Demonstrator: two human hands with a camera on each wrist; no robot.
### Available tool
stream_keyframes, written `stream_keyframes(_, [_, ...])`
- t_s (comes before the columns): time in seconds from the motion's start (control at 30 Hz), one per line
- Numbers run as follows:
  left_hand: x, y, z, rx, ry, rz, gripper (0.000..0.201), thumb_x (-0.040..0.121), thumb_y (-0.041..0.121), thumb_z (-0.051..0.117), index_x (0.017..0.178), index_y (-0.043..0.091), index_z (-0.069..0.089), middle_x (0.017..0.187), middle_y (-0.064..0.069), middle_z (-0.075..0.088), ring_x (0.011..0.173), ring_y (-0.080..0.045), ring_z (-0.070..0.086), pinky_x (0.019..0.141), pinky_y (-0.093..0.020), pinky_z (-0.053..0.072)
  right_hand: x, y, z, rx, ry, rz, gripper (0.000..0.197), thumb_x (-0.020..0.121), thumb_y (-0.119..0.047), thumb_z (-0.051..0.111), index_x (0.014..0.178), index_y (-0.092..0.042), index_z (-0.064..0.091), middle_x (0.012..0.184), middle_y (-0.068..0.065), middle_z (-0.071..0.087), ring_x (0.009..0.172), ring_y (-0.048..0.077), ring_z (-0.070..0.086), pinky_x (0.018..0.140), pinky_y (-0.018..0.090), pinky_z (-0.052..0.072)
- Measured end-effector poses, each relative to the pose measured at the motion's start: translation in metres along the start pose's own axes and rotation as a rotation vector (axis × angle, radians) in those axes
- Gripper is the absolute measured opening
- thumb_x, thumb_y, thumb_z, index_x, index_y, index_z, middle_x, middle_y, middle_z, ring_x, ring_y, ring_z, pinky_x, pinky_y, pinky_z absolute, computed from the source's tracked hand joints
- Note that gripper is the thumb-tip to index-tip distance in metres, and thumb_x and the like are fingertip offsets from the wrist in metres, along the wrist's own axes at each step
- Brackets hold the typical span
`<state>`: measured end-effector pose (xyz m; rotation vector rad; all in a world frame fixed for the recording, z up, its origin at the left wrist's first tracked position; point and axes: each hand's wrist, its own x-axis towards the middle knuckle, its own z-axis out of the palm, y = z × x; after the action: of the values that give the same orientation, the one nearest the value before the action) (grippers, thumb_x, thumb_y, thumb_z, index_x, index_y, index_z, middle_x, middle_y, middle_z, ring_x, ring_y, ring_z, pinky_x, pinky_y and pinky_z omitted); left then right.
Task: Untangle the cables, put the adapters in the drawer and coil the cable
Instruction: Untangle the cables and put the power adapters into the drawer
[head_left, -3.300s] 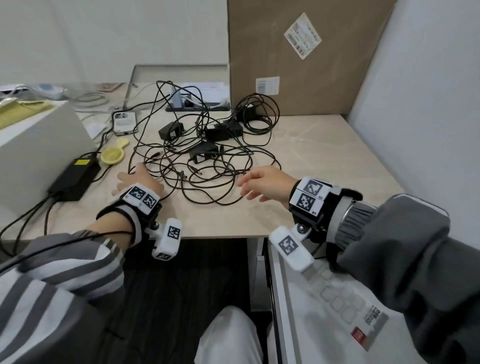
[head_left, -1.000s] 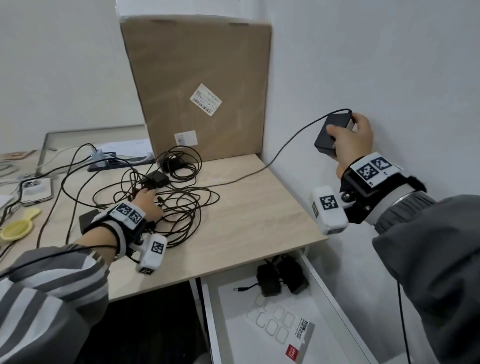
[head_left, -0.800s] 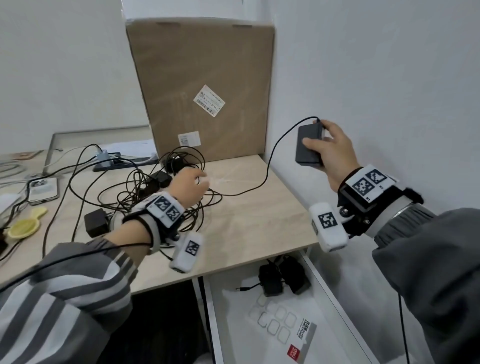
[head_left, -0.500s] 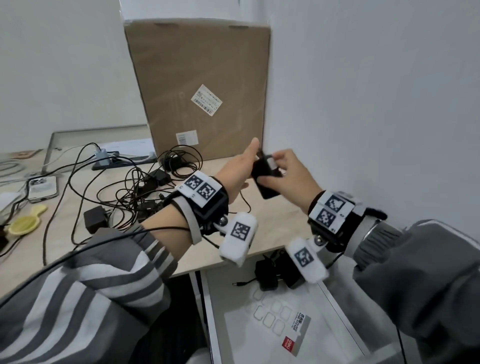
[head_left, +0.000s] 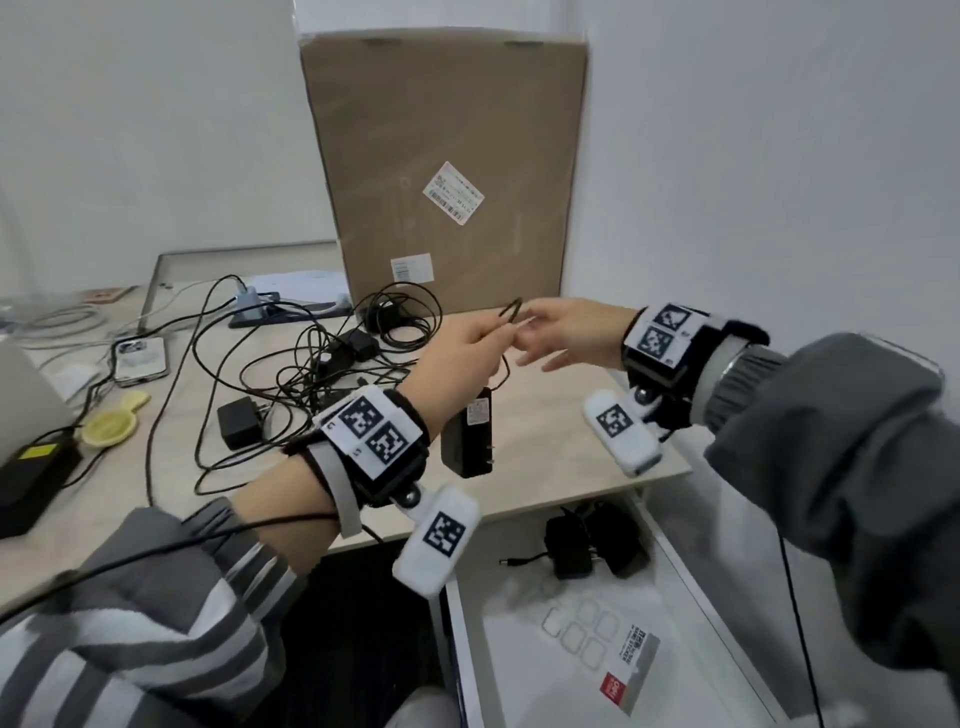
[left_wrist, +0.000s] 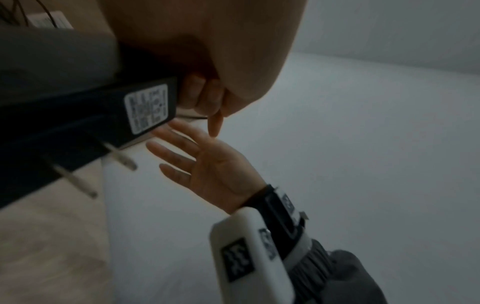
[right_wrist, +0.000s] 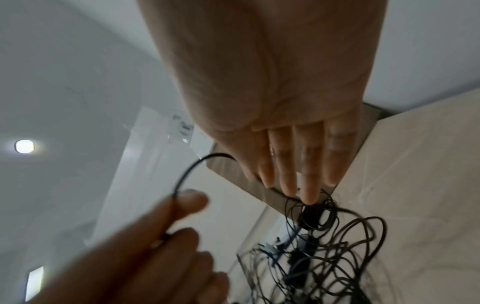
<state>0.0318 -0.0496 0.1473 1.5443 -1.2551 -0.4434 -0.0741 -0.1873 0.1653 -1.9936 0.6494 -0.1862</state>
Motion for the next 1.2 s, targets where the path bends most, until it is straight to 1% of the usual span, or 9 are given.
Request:
stream_keyframes(0.13, [-0.010,-0.004,-0.035,-0.046,0.004,0.009,0.024,0.091,0.021,0.051,0.081,0.010,0.070,0.044,0.014,0.036,0.046,-0.003,0.033,0.047,-0.016,0.029,0.046,-0.006,0.029,-0.415,-0.179,-0.081,0.030,0.086,-0.022,0.068,0.113,-0.026,0.056,0.114,-0.008,0.065,0.086,0.009,0.065,0.059,0.020,0.045])
stream_keyframes(0.27, [-0.012,-0.026,-0.079,-0.011,0.166,-0.031,0.025,0.095,0.020,0.051,0.081,0.011,0.070,0.046,0.014,0.041,0.051,-0.004,0.035,0.053,-0.019,0.031,0.067,0.003,0.053,-0.333,-0.346,-0.012,0.016,0.096,-0.024,0.055,0.090,-0.016,0.068,0.084,-0.003,0.072,0.060,0.003,0.064,0.046,0.013,0.036])
stream_keyframes(0.43, [-0.006,-0.083,-0.113,0.487,0.161,-0.214,0.012,0.091,0.026,0.059,0.099,0.022,0.067,0.080,0.004,0.065,0.076,-0.016,0.060,0.067,-0.026,0.045,0.070,-0.022,0.021,-0.327,0.202,-0.174,0.008,0.085,-0.016,0.070,0.078,-0.013,0.067,0.052,-0.007,0.065,0.044,-0.001,0.057,0.046,0.017,0.041])
stream_keyframes(0.63, [0.041,-0.095,-0.098,0.859,-0.050,-0.233,0.063,0.086,0.027,0.066,0.142,0.018,0.040,0.119,-0.006,0.062,0.111,-0.025,0.057,0.090,-0.029,0.043,0.057,-0.105,0.020,-0.409,0.485,-0.571,0.011,0.074,-0.008,0.067,0.079,-0.014,0.074,0.056,-0.016,0.060,0.050,-0.009,0.055,0.059,0.004,0.040])
stream_keyframes(0.8, [0.072,-0.095,-0.098,0.664,0.074,-0.243,0.033,0.098,0.035,0.048,0.092,0.012,0.071,0.077,-0.003,0.060,0.081,-0.026,0.059,0.069,-0.026,0.038,0.066,-0.115,0.016,-0.332,0.492,-0.501,0.014,0.074,-0.006,0.068,0.082,-0.014,0.074,0.058,-0.013,0.063,0.059,0.003,0.062,0.067,0.017,0.051])
stream_keyframes(0.9, [0.074,-0.089,-0.120,0.525,0.211,-0.180,0.043,0.100,0.032,0.042,0.069,0.015,0.065,0.069,-0.006,0.061,0.069,-0.022,0.055,0.065,-0.029,0.040,0.073,-0.091,0.007,-0.154,0.433,-0.420,0.044,0.074,-0.007,0.074,0.115,-0.016,0.061,0.110,0.002,0.065,0.103,0.013,0.062,0.097,0.030,0.048])
stream_keyframes(1.0, [0.078,-0.073,-0.150,0.396,0.347,-0.158,0.043,0.100,0.031,0.043,0.062,0.017,0.059,0.055,0.000,0.048,0.054,-0.017,0.042,0.058,-0.029,0.034,0.081,-0.054,0.017,-0.057,0.477,-0.369,0.080,0.076,-0.010,0.076,0.143,-0.018,0.033,0.145,0.002,0.038,0.126,0.014,0.043,0.104,0.030,0.038])
stream_keyframes(1.1, [0.081,-0.059,-0.177,0.190,0.367,-0.160,0.042,0.096,0.034,0.046,0.058,0.019,0.058,0.041,0.010,0.042,0.048,-0.015,0.037,0.059,-0.030,0.037,0.097,-0.035,0.057,-0.069,0.203,-0.203,0.063,0.085,-0.013,0.068,0.141,-0.016,0.039,0.140,0.004,0.048,0.108,0.016,0.058,0.081,0.027,0.054])
stream_keyframes(1.2, [0.076,-0.046,-0.193,0.041,0.336,-0.165,0.040,0.099,0.032,0.044,0.064,0.016,0.055,0.040,0.013,0.036,0.040,-0.007,0.030,0.048,-0.024,0.028,0.123,-0.037,0.106,-0.072,0.045,-0.204,0.057,0.091,-0.014,0.062,0.143,-0.013,0.039,0.133,0.010,0.053,0.072,0.013,0.062,0.050,0.009,0.044])
